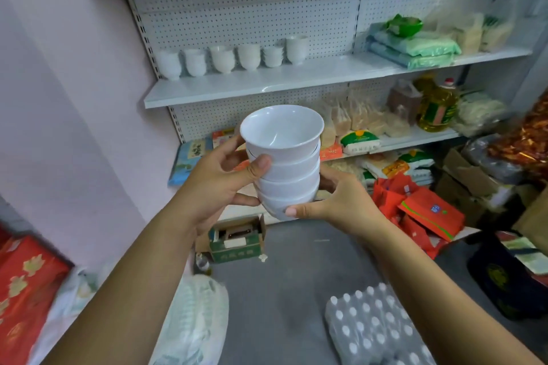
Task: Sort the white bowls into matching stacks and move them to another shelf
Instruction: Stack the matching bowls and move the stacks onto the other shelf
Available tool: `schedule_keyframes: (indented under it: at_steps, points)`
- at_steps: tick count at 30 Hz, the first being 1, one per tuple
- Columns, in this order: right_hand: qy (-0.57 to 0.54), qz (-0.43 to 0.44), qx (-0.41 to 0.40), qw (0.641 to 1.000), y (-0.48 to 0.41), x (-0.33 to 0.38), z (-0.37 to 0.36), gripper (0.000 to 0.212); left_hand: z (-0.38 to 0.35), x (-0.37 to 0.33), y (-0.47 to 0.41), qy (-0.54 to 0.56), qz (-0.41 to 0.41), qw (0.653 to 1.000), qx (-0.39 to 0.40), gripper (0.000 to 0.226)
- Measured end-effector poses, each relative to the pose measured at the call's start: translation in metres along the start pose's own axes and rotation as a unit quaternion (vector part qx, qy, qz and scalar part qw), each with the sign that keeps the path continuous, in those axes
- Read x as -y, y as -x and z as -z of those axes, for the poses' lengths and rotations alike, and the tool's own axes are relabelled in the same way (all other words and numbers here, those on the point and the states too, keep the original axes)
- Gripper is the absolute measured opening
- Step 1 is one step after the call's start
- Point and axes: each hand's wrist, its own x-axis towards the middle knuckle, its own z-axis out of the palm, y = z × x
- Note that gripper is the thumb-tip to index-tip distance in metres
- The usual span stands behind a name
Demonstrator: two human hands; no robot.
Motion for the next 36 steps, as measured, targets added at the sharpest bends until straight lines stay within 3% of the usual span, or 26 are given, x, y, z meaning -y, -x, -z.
schedule_keyframes:
  at_steps: [15,20,27,36]
  points:
    - [0.01,-0.007,-0.013,1.0,-0.245,-0.096,0.073,0.068,0.01,0.02,-0.282,0.021,0.004,1.0,0.016,0.088]
    - [0.034,-0.014,-0.051,0.998,-0.342,-0.129,0.078,0.07,0.034,0.03,-0.399,0.016,-0.002,0.999,0.047,0.092]
    - [0.03,-0.013,-0.12,0.992,-0.488,-0.152,0.101,0.062,0.065,0.0,-0.574,-0.003,-0.023,0.991,0.13,0.08]
    - [0.052,-0.036,-0.157,0.986,-0.608,-0.21,0.143,0.061,0.062,0.014,-0.733,-0.003,0.008,0.983,0.184,0.084]
